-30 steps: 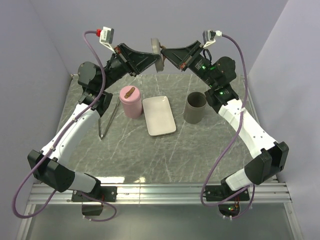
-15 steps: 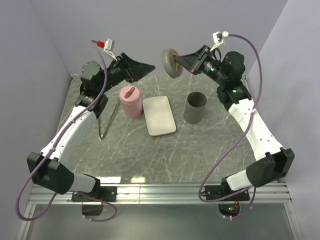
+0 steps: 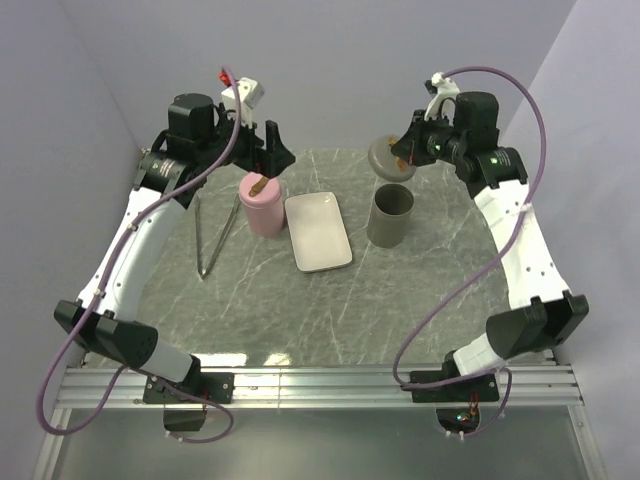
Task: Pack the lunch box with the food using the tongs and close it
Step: Close the box lid on the packing box.
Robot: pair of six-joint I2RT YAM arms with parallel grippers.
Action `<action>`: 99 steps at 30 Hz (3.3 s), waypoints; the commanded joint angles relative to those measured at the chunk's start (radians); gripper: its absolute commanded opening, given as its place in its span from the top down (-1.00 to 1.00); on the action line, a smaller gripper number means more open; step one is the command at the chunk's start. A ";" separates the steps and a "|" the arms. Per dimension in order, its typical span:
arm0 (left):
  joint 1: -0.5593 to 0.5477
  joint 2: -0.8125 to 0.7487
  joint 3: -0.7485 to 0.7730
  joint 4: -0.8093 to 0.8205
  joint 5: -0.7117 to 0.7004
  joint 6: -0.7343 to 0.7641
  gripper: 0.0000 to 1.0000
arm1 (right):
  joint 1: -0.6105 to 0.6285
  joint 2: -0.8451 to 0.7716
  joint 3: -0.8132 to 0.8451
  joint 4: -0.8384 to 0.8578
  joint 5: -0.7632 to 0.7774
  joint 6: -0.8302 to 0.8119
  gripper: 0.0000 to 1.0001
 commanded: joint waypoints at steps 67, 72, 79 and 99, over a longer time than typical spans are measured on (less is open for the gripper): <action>0.041 0.012 -0.012 -0.167 -0.055 0.179 -0.99 | -0.037 0.099 -0.414 0.275 0.061 -0.144 1.00; 0.044 0.022 -0.023 -0.170 -0.040 0.169 -0.99 | -0.034 0.112 -0.430 0.276 0.069 -0.147 1.00; 0.070 0.035 -0.034 -0.170 0.013 0.146 -0.99 | -0.036 0.105 -0.469 0.289 0.050 -0.125 1.00; 0.102 0.042 -0.038 -0.165 0.051 0.139 -0.99 | -0.036 0.132 -0.431 0.178 -0.031 -0.122 1.00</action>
